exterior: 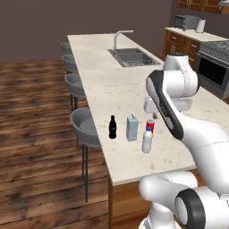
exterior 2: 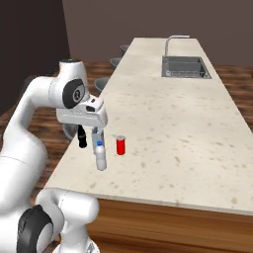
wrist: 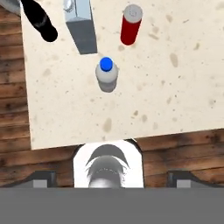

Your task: Move the drinks to the dining counter.

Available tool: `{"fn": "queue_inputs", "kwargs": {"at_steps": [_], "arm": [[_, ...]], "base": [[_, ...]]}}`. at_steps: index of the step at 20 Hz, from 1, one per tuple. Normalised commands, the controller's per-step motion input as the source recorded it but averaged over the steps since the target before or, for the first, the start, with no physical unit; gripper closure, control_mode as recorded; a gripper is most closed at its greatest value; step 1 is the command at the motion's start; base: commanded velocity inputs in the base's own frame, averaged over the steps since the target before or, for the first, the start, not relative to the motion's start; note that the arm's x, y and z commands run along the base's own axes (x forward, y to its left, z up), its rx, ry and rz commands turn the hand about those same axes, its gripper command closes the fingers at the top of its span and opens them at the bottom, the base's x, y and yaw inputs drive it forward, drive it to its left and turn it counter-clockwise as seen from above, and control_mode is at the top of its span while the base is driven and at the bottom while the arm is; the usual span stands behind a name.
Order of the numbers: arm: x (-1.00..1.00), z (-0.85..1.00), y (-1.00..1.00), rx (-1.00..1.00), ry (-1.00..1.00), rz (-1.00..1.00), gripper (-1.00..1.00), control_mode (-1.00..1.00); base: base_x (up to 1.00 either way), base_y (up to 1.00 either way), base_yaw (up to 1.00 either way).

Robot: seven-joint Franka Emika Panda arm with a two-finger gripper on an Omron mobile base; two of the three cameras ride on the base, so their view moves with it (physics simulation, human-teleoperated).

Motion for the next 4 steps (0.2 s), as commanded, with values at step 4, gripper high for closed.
{"fn": "queue_inputs", "kwargs": {"at_steps": [4], "arm": [[-0.53,0.06,0.0,0.0,0.12,-0.03,-1.0,-1.0]], "base": [[0.0,0.0,0.0]]}}
